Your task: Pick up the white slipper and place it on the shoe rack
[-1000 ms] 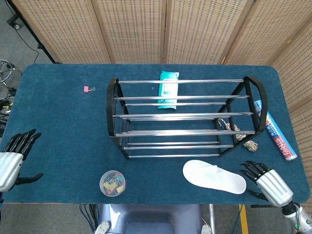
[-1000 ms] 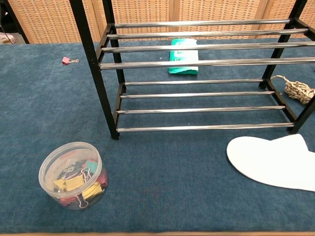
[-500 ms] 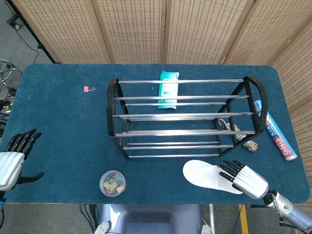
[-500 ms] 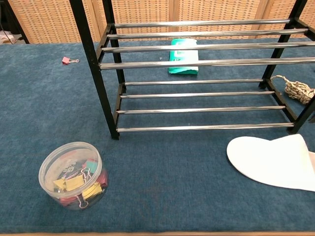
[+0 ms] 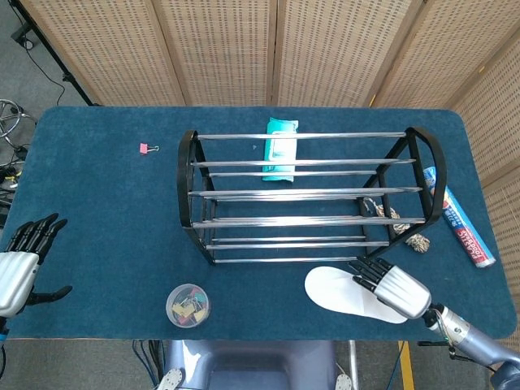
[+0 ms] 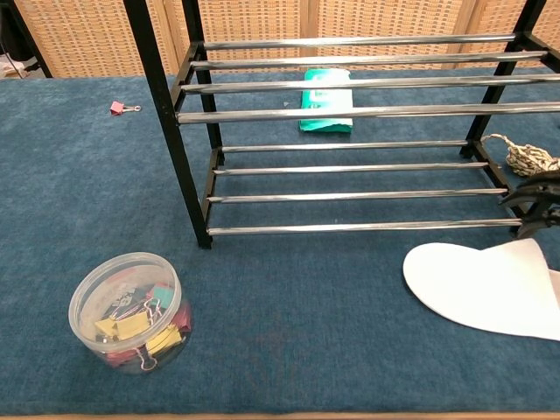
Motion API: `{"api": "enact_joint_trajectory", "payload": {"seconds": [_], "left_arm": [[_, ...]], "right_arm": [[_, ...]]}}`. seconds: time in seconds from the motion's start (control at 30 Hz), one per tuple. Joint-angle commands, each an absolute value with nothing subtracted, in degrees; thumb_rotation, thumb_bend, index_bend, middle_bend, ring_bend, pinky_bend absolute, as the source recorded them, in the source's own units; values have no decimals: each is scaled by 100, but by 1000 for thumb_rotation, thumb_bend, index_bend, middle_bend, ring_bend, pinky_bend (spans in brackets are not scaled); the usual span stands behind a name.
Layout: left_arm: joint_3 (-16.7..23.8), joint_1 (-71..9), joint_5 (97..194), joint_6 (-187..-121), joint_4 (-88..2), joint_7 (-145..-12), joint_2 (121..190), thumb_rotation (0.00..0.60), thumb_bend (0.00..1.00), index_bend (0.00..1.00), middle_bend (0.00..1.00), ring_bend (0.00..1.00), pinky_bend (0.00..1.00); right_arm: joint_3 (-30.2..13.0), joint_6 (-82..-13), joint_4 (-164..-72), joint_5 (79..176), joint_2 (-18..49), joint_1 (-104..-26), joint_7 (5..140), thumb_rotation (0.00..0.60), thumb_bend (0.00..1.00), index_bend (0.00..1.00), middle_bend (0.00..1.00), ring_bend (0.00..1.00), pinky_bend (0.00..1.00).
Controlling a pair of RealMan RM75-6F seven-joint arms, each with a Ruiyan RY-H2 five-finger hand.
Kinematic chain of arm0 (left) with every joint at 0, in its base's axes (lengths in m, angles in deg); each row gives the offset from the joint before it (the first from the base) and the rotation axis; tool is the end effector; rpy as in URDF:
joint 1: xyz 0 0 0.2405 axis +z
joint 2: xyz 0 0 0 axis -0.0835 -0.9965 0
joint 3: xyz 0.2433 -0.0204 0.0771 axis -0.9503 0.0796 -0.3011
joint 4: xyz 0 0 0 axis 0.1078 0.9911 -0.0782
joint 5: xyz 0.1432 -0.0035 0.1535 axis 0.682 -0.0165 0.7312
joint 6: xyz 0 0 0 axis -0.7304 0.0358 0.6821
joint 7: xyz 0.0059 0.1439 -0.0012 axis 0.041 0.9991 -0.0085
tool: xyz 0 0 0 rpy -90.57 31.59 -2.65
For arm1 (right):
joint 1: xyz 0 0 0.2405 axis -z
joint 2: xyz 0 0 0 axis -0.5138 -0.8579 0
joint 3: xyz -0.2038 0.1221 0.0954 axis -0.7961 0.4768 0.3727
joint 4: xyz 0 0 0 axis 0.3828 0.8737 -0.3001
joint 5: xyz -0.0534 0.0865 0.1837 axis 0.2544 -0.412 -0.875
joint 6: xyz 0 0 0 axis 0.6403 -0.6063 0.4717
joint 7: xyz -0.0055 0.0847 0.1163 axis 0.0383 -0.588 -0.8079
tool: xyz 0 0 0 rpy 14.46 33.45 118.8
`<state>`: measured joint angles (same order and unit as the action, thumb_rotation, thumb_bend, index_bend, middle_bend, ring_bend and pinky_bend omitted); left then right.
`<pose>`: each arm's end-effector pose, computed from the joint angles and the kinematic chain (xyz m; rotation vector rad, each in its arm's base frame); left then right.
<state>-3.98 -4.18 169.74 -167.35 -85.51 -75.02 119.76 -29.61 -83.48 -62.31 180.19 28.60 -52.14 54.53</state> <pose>-0.2452 0.1834 0.1895 -1.5203 -1.0149 -0.8813 -0.3282 -0.2390 0.0543 2.2277 -0.1907 1.0324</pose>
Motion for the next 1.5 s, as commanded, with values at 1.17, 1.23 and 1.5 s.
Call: {"api": "enact_joint_trajectory", "payload": {"seconds": [1.17,1.23,1.5], "left_arm": [[-355,-438,16874,-16714,-8504,-7629,11950,600,0,0,0,0,0],[-355,-438,16875,-16717,-8510,-7623,11950,600,0,0,0,0,0],[-354,-446,16856,-16697,-8519,-7626,11944,600,0,0,0,0,0]], "right_arm": [[-3305,-8314,-5873,17622,3594,-5330,4738,600,487,525,382,331,484],[-3311,-8379,-5855,17602,3635,-5298,4687,600,506,555,420,376,521],[-3313,-8599,-5782,17529,3715,-5265,4587,600,633,640,533,499,640]]}}
